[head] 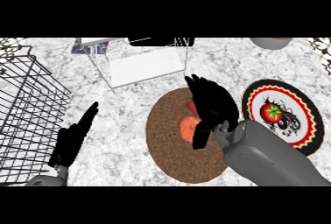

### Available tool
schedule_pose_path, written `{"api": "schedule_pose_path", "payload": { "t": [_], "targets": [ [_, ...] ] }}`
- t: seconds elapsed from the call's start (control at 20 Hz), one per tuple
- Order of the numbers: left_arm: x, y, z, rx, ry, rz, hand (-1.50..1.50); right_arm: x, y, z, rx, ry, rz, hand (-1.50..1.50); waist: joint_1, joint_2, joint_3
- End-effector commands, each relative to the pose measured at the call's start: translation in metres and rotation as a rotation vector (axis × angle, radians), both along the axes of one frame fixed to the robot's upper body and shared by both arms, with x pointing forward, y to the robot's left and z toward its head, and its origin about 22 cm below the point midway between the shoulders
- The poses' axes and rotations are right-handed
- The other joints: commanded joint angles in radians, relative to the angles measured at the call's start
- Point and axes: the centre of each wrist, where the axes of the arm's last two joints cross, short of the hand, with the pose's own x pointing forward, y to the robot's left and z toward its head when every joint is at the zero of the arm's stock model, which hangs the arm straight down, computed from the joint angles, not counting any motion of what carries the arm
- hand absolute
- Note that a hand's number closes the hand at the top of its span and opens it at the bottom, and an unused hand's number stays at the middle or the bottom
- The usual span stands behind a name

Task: Pick the squash from the placemat and place it in the tiered shelf

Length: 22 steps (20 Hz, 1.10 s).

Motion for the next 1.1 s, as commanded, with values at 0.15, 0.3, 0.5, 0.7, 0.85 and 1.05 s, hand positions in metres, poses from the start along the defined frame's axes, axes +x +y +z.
{"api": "schedule_pose_path", "payload": {
  "t": [0.15, 0.3, 0.5, 0.7, 0.85, 1.05],
  "targets": [
    [-0.008, -0.002, 0.005, 0.007, 0.007, 0.005, 0.0, -0.003, 0.056, -0.019, -0.1, 0.127, -0.075, -1.5, -0.005, 0.001, -0.001],
    [-0.007, 0.017, 0.006, 0.003, 0.011, 0.007, 0.0, -0.001, 0.072, -0.014, -0.138, 0.147, -0.108, -1.5, -0.006, 0.0, -0.002],
    [-0.014, 0.001, -0.013, -0.01, 0.012, 0.012, 0.0, -0.008, 0.059, -0.034, -0.138, 0.163, -0.121, -1.5, -0.015, 0.001, -0.002],
    [-0.003, -0.003, -0.011, -0.01, 0.027, 0.025, 0.0, -0.01, 0.062, -0.037, -0.206, 0.111, -0.137, -1.5, -0.018, 0.001, -0.002],
    [-0.008, -0.005, -0.001, -0.013, 0.018, 0.011, 0.0, -0.021, 0.053, -0.046, -0.232, 0.101, -0.145, -1.5, -0.018, -0.001, -0.001],
    [-0.01, 0.019, -0.012, 0.003, 0.012, 0.022, 0.0, -0.012, 0.051, -0.039, -0.271, 0.103, -0.147, -1.5, -0.018, 0.001, -0.002]
  ]
}}
